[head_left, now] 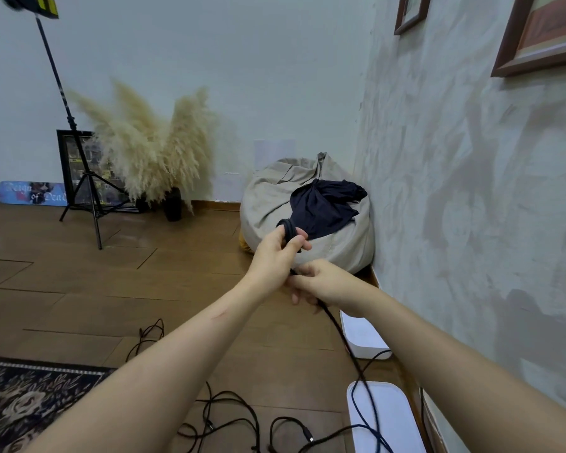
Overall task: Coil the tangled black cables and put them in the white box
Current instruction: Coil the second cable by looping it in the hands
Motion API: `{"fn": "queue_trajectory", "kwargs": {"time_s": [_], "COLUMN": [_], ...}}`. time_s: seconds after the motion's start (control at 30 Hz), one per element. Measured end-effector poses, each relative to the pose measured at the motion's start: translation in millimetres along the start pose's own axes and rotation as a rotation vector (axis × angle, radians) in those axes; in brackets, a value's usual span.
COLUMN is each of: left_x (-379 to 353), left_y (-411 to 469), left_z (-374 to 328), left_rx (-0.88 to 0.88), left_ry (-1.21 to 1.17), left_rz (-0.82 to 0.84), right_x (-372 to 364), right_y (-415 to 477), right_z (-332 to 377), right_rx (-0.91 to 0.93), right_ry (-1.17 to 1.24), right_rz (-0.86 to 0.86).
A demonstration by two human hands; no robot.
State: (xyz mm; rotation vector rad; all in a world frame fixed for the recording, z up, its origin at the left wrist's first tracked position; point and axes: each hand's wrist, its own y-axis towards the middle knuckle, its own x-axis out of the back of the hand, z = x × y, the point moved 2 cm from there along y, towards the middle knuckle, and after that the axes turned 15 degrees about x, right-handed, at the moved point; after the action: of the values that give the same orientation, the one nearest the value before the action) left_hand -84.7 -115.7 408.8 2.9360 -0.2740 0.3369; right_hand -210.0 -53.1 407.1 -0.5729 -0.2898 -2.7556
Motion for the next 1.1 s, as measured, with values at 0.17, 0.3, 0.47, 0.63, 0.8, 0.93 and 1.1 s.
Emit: {"fn": "queue_trajectory", "kwargs": {"time_s": [0.17, 0.3, 0.47, 0.63, 0.8, 0.93, 1.1], "left_x": [13.5, -1.4, -8.3, -8.9, -10.5, -12.9, -16.5], "left_y": [9.5, 3.6, -6.0, -8.4, -13.8, -20.3, -24.4], "left_z": [21.4, 26.9, 16.1, 15.2, 14.8, 13.9, 12.7], "left_rx": [0.023, 0.052, 0.165, 0.206, 0.209, 0.17, 0.101], "left_ry": [0.23, 0.233, 0.056, 0.025, 0.054, 0.199, 0.254], "left_rz": [-0.05, 0.19, 0.384, 0.459, 0.561, 0.563, 0.506], "right_x": [18.9, 31.5, 48.3, 55.3, 59.6, 59.7, 65.3], "right_y": [-2.3, -3.3, -10.6, -11.0, -12.4, -11.2, -14.0], "right_z": [0.4, 1.9, 4.7, 0.3, -1.1, -2.6, -3.8], "right_rx": [0.126, 0.241, 0.322, 0.367, 0.35, 0.348, 0.342], "right_ry": [-0.412, -0.607, -0.65, -0.674, -0.656, -0.648, -0.595], "right_rz": [0.017, 0.015, -0.091, -0.166, -0.228, -0.251, -0.323]}}
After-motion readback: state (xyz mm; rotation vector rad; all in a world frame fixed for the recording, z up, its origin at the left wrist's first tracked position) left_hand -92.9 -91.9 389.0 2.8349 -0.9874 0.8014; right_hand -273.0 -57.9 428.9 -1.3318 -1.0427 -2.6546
